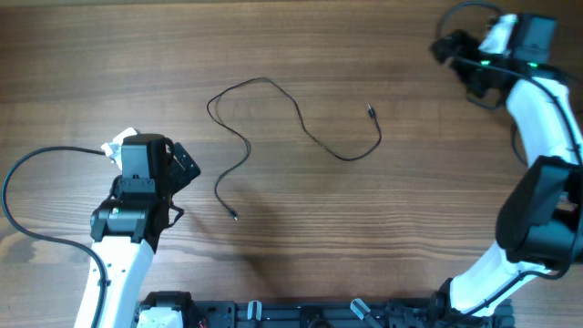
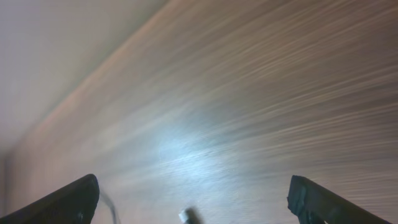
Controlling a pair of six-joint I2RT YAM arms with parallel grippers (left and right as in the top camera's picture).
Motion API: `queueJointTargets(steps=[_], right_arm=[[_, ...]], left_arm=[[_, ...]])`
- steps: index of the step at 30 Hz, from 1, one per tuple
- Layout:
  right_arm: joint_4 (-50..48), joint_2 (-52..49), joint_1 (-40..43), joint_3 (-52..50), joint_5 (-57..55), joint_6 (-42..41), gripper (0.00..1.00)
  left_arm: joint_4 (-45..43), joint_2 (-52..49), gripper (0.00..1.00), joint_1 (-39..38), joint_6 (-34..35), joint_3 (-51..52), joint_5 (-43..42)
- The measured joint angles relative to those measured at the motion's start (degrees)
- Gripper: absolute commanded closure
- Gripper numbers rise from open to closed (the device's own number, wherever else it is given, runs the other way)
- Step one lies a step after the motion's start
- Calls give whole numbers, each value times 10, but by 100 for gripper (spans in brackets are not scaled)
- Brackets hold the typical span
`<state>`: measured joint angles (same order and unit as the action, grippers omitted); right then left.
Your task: Untangle cables
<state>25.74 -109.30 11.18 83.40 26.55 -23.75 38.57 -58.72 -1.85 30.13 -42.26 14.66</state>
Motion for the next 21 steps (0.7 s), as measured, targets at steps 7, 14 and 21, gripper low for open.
queueJointTargets(steps=[7, 14, 21], right_arm=[[4, 0, -139, 0, 19, 63, 0], [-30, -9, -244, 0, 22, 66, 0], [-96, -68, -325, 0, 41, 59, 0]], left_arm=[[0, 0, 0, 0, 0, 0, 0], [0, 0, 0, 0, 0, 0, 0], [0, 0, 0, 0, 0, 0, 0]])
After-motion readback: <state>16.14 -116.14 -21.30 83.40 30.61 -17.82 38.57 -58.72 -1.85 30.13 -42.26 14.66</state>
